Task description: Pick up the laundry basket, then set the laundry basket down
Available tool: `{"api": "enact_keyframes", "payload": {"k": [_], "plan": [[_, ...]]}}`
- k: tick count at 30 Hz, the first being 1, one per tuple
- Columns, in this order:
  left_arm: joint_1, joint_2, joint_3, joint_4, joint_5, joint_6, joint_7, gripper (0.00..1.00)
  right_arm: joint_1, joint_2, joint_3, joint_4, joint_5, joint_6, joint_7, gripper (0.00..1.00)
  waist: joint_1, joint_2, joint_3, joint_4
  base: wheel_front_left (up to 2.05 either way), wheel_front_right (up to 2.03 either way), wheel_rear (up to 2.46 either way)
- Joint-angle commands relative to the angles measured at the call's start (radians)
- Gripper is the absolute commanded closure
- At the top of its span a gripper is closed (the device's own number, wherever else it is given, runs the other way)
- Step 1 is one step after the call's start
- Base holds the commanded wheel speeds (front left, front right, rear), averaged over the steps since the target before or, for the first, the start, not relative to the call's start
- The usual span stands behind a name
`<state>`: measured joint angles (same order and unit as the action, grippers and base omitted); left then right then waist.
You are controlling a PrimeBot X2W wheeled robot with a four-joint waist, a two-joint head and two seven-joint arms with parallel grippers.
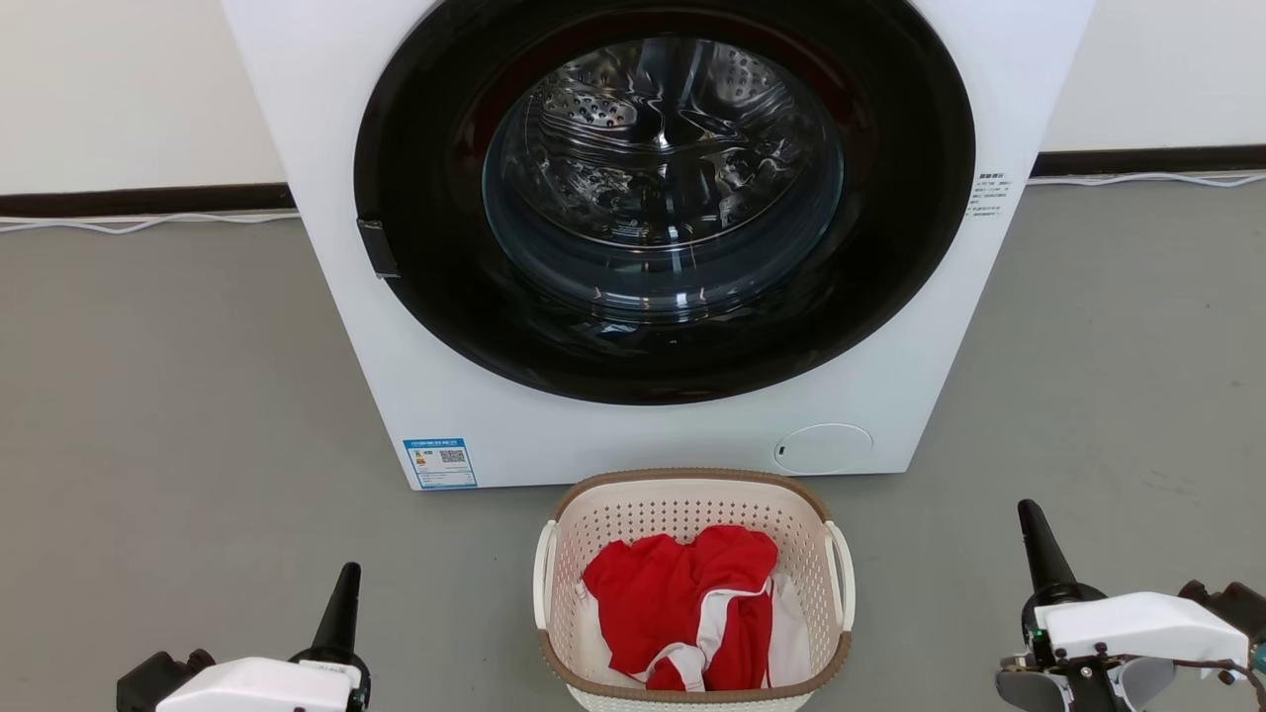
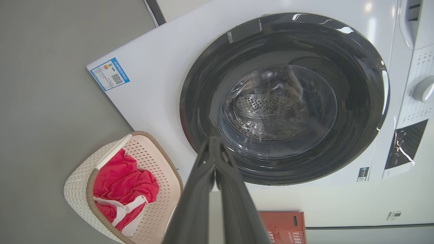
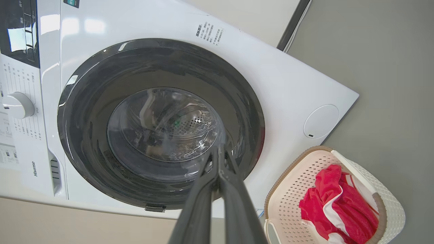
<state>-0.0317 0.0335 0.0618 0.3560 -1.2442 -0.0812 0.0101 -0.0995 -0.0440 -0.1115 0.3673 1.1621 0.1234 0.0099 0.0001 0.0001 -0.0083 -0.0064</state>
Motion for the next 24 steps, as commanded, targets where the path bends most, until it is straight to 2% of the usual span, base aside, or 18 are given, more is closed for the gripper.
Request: {"api": "enact_keyframes", "payload": {"k": [1,24], "plan": [[-0.059,0.012,0.027,-0.037,-0.035,-0.014,0.01,1.0,-0.015,-0.005,0.012,-0.04,0.043,0.006,0.013,1.0,0.0,-0.0001,0.001,0.0,0.0,0.0,0.0],[-0.071,0.015,0.044,-0.088,-0.264,-0.039,0.075,1.0,-0.01,-0.006,0.002,-0.097,0.324,0.007,0.076,1.0,0.0,-0.0001,0.008,0.005,0.0,0.0,0.0]]}}
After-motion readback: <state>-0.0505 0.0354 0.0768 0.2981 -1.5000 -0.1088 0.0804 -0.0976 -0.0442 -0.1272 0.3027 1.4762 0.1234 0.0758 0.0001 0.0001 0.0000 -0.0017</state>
